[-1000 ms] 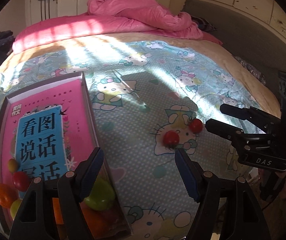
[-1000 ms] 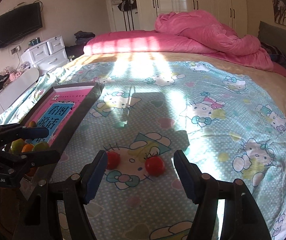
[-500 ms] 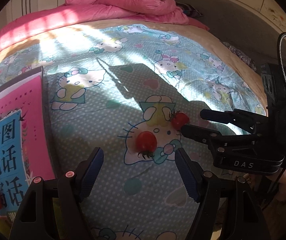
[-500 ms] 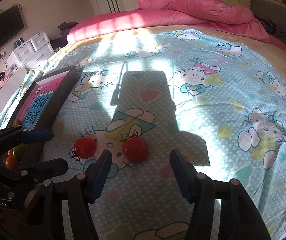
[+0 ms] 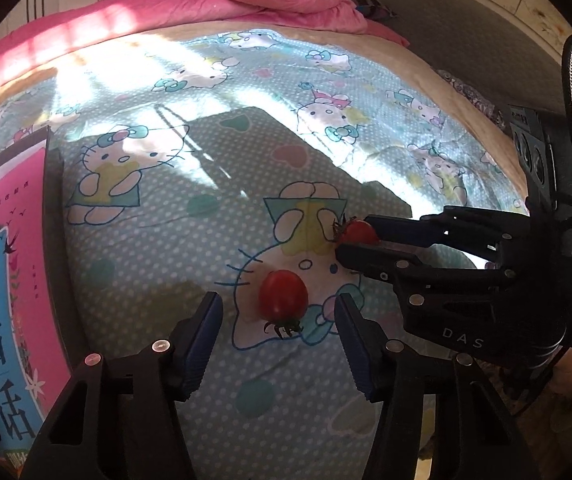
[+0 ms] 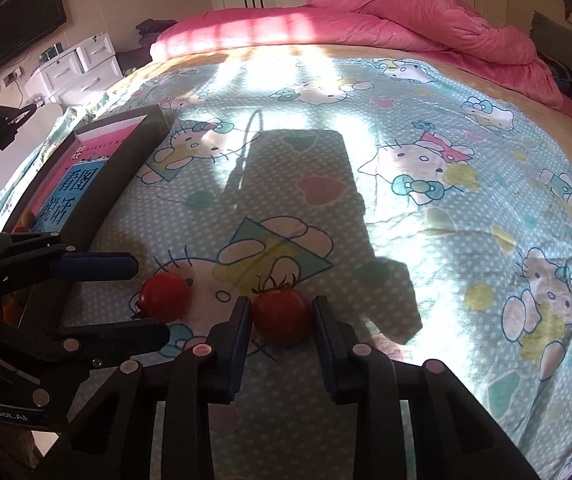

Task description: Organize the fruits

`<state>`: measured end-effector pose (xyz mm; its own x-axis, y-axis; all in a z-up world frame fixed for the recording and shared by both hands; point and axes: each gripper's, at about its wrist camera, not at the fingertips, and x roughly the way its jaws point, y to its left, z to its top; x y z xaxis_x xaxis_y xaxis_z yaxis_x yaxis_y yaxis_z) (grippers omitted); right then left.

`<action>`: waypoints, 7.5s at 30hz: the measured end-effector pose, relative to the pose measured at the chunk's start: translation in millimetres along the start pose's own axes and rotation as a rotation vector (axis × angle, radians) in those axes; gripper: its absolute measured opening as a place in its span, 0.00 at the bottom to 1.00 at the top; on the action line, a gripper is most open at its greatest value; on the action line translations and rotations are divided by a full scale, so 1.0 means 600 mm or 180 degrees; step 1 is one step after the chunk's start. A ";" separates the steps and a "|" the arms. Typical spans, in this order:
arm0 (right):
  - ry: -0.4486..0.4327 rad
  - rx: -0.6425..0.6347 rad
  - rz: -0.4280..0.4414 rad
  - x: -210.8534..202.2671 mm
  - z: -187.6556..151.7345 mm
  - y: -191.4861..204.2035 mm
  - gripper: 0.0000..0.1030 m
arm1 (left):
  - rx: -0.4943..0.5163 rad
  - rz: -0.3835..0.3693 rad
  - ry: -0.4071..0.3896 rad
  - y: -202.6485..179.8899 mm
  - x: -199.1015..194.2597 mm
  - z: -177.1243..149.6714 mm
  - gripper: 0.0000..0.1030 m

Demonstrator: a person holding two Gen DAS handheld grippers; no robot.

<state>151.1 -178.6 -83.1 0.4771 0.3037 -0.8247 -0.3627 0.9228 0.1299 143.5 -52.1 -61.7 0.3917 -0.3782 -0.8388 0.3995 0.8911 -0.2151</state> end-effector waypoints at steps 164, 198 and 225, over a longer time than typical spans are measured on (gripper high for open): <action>-0.0395 -0.2065 0.1063 -0.058 -0.059 0.440 0.31 | -0.0910 0.0743 -0.0164 0.253 -0.189 -0.140 0.41; -0.0801 -0.1484 0.0542 -0.101 -0.017 0.357 0.68 | -0.0905 0.0960 -0.0515 0.239 -0.233 -0.139 0.76; -0.0997 -0.0698 0.0612 -0.172 -0.024 0.283 0.99 | -0.1178 0.1128 -0.0583 0.163 -0.286 -0.194 0.80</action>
<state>28.7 -56.6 16.0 0.5919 0.5539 -0.5855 -0.6144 0.7803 0.1171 19.0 129.3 2.9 0.6006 -0.0465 -0.7982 -0.0888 0.9883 -0.1244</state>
